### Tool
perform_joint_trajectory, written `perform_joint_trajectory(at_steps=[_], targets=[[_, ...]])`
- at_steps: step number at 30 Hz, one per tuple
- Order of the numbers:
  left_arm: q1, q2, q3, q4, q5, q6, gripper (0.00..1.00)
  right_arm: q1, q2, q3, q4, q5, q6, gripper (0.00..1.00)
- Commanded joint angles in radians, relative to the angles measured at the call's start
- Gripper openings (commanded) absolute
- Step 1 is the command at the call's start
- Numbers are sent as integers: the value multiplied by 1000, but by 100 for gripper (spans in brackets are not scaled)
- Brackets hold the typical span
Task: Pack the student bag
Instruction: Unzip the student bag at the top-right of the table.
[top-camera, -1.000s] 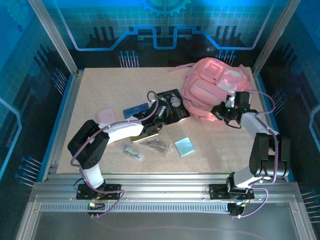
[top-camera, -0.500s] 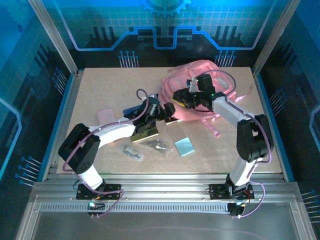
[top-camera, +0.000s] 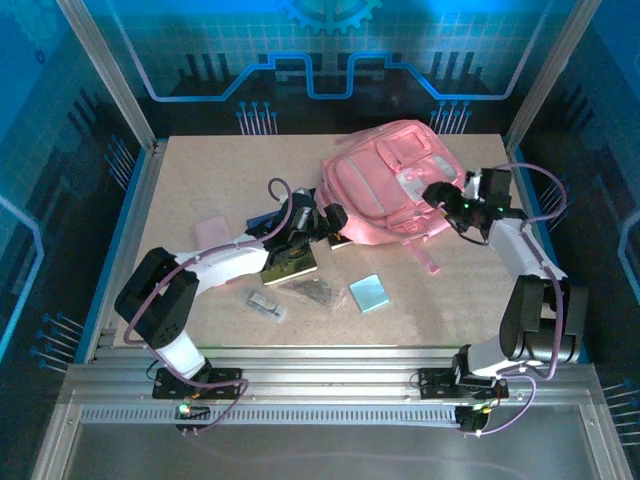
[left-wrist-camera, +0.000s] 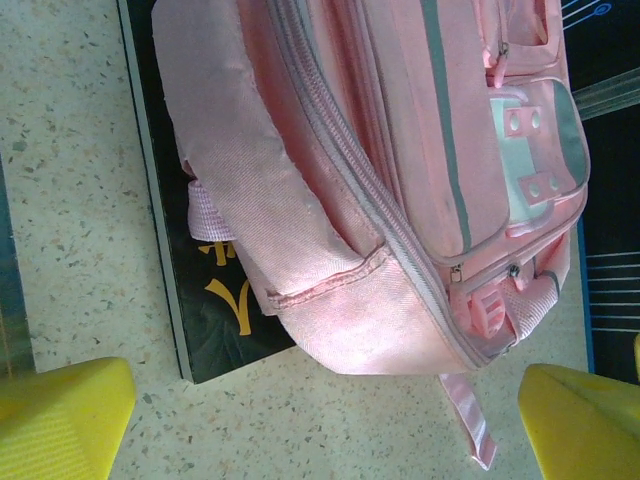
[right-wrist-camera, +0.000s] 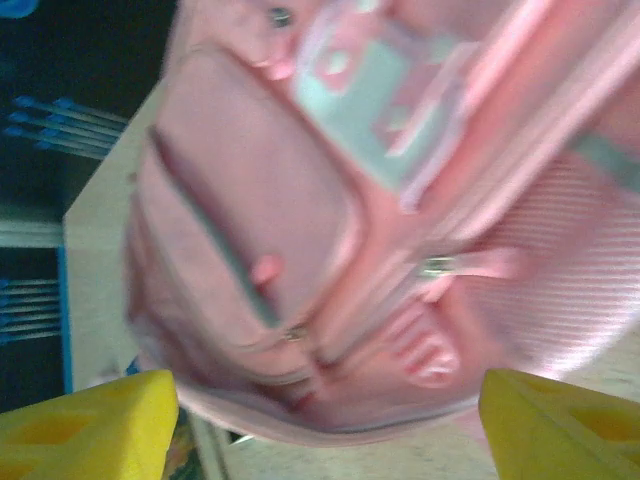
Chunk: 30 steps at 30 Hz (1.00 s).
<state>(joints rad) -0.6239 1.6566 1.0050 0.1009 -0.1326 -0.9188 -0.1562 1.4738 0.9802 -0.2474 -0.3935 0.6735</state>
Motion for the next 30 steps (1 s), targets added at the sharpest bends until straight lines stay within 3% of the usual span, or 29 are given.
perform_joint_trajectory(at_steps=[1,13,15,17,21,23,30], targets=[[-6,15,19,-34,30,-5,99,-43,62,-26,42,-27,-25,81],[-122,81,47,35,114,119,99,-75,355,-53,324,-82,103,75],[-141,105,63,56,125,133,99,-77,393,-53,386,-106,135,65],[-151,132,80,86,138,127,99,-73,400,-57,436,-138,167,39],[-166,189,127,128,172,112,98,-32,292,-71,399,-139,179,6],[-176,215,163,137,203,164,94,8,224,-60,340,-135,182,0],[-188,283,289,60,283,381,85,175,77,79,43,15,231,0]])
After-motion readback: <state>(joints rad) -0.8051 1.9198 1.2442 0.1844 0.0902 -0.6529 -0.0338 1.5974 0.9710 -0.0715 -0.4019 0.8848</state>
